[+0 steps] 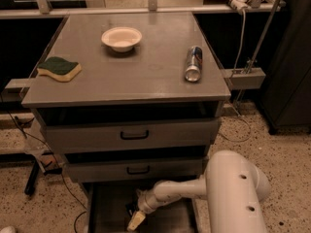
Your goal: Pick rxbar chocolate from bottom drawer and place on counter
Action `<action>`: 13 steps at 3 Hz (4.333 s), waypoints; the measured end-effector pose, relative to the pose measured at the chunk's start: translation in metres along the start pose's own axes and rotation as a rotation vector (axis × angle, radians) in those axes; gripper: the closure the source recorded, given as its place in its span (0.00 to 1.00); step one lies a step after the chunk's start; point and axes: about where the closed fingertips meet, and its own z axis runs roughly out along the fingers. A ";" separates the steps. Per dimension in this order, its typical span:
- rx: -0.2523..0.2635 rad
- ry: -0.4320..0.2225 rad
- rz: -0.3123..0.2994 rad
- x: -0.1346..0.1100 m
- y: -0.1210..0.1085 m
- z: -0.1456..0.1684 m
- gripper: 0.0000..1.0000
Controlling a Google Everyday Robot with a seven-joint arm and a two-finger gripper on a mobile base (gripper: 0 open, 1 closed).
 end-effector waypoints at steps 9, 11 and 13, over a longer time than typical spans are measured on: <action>-0.023 -0.031 -0.092 0.031 -0.030 0.054 0.19; -0.023 -0.031 -0.092 0.031 -0.030 0.054 0.66; -0.023 -0.031 -0.092 0.031 -0.030 0.054 1.00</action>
Offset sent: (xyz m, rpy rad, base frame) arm 0.0178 -0.0273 -0.0323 -0.0506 -0.0448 0.0561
